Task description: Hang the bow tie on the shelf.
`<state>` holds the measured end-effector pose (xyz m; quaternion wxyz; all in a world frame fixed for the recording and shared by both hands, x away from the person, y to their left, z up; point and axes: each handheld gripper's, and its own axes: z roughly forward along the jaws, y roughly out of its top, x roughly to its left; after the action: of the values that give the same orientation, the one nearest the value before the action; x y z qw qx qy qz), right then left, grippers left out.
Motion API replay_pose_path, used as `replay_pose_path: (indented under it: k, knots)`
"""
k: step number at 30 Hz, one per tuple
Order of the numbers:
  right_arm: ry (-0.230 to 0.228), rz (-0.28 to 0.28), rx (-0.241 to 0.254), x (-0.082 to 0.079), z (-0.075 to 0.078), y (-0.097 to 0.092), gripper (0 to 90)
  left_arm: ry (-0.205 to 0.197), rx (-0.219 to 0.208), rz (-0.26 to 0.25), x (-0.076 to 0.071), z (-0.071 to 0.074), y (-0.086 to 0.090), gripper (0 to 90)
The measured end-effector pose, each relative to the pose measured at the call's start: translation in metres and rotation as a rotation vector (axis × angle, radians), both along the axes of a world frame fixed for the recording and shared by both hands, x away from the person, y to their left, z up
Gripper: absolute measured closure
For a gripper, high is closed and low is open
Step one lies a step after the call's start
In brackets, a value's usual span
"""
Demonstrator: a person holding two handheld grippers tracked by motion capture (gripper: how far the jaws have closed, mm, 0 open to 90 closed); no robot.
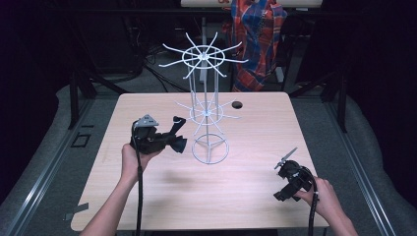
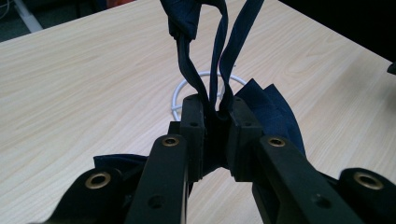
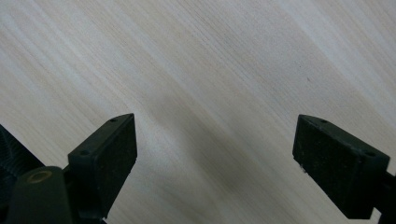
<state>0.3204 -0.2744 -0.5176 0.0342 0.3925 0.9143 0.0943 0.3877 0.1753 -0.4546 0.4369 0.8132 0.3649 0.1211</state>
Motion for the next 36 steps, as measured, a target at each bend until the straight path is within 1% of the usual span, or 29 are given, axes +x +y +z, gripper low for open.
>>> replay_pose_path:
  k: [1, 3, 6, 8, 9, 10, 11, 16, 22, 23, 29, 32, 33, 36]
  knots:
    - [0.000, 0.004, -0.007, 0.000, 0.000, 0.000, 13.6, -0.001, 0.000, -0.002, 0.001, 0.000, -0.001, 78.9]
    - [0.008, 0.006, 0.000, 0.001, 0.000, 0.000, 13.6, -0.005, 0.004, -0.004, 0.001, 0.000, -0.002, 78.9]
    - [0.002, 0.003, -0.006, 0.000, 0.000, 0.000, 13.6, -0.005, 0.005, -0.007, 0.002, -0.001, -0.004, 79.0]
    - [0.000, 0.002, -0.002, 0.000, 0.000, 0.000, 13.6, -0.002, 0.005, -0.012, 0.003, -0.001, -0.006, 78.9]
    - [0.000, -0.002, 0.010, 0.000, -0.001, 0.000, 13.6, -0.004, 0.007, -0.012, 0.004, -0.002, -0.007, 78.9]
    - [0.001, 0.004, -0.005, 0.000, 0.000, 0.000, 13.6, -0.004, 0.003, -0.012, 0.004, -0.002, -0.009, 78.9]
    - [-0.004, -0.008, 0.006, 0.000, -0.001, 0.000, 13.6, -0.004, 0.003, -0.012, 0.004, -0.002, -0.009, 78.9]
    - [0.006, 0.004, -0.010, 0.001, 0.000, -0.001, 13.6, 0.004, 0.006, -0.019, 0.007, -0.004, -0.013, 79.1]
    - [0.011, 0.014, -0.014, 0.001, 0.001, -0.001, 13.6, 0.008, 0.008, -0.022, 0.010, -0.007, -0.018, 79.1]
    - [0.010, 0.007, -0.005, 0.001, 0.000, -0.001, 13.6, 0.011, 0.014, -0.031, 0.011, -0.007, -0.020, 79.1]
    - [0.009, 0.007, -0.008, 0.001, 0.000, -0.001, 13.6, 0.011, 0.015, -0.032, 0.014, -0.010, -0.025, 79.1]
    - [0.009, 0.007, -0.006, 0.001, 0.000, -0.002, 13.6, 0.022, 0.020, -0.042, 0.016, -0.011, -0.028, 79.1]
    - [0.002, -0.009, 0.011, 0.000, -0.001, -0.001, 13.6, 0.024, 0.021, -0.041, 0.016, -0.013, -0.030, 79.1]
    - [0.003, -0.010, 0.011, 0.000, -0.001, -0.001, 13.6, 0.031, 0.026, -0.045, 0.017, -0.014, -0.031, 79.1]
